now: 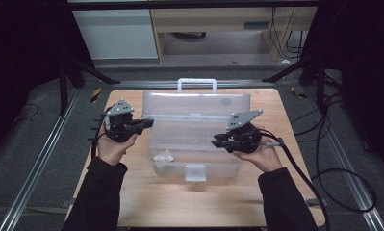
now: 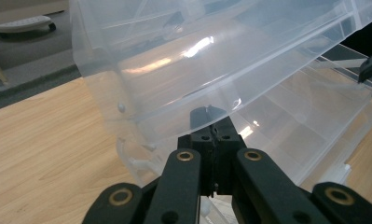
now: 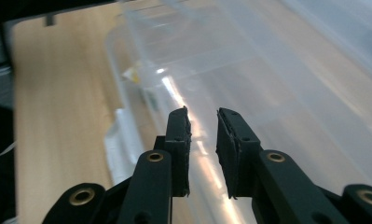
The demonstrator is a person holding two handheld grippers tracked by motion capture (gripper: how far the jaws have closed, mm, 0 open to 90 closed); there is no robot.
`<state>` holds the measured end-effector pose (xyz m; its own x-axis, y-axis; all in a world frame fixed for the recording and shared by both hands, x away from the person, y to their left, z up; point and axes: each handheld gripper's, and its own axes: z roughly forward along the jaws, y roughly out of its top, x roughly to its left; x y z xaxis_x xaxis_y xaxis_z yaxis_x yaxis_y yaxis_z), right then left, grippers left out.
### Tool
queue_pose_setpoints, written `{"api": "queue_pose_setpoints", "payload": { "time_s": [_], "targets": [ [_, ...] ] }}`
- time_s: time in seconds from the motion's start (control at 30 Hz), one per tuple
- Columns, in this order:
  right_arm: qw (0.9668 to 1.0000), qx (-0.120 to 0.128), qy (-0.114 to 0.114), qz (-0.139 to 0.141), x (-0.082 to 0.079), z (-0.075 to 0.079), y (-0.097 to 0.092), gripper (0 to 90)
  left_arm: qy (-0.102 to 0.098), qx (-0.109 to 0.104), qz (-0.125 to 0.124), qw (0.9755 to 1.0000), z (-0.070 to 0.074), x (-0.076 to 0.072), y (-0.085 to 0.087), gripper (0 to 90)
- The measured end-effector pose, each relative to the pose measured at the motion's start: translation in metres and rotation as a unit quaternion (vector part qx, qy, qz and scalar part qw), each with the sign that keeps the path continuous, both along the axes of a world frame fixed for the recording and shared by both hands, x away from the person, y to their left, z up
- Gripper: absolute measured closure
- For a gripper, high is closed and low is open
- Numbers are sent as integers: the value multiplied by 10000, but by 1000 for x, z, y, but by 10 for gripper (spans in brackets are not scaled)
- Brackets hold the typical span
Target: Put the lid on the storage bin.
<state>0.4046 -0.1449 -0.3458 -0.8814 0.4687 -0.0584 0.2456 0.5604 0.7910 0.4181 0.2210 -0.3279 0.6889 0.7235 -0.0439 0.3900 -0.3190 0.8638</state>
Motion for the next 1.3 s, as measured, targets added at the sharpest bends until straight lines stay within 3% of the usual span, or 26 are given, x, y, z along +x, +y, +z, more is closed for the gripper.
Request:
{"api": "queue_pose_setpoints", "payload": {
  "time_s": [0.17,0.43,0.5,0.67,0.77,0.93,1.3],
  "targets": [
    [9977,226,-134,-632,-8,-4,-23,677,7,43,-24,10000,-2,-2,0,898],
    [9899,641,-472,-1173,-17,-10,-54,676,32,118,-60,9999,-6,-7,0,898],
    [9898,749,-377,-1156,-18,-11,-57,678,47,131,-73,9999,-8,-8,0,898],
    [9889,724,-229,-1277,-19,-19,-62,678,70,159,-85,9998,-10,-10,0,898],
    [9870,774,-254,-1388,-18,-23,-65,760,83,168,-94,9998,-11,-11,0,898],
    [9840,935,-41,-1513,-18,-26,-66,870,117,218,-143,9996,-15,-14,1,898],
    [9814,928,58,-1680,-19,-30,-69,897,136,333,-301,9989,-25,-20,1,898]
  ]
}}
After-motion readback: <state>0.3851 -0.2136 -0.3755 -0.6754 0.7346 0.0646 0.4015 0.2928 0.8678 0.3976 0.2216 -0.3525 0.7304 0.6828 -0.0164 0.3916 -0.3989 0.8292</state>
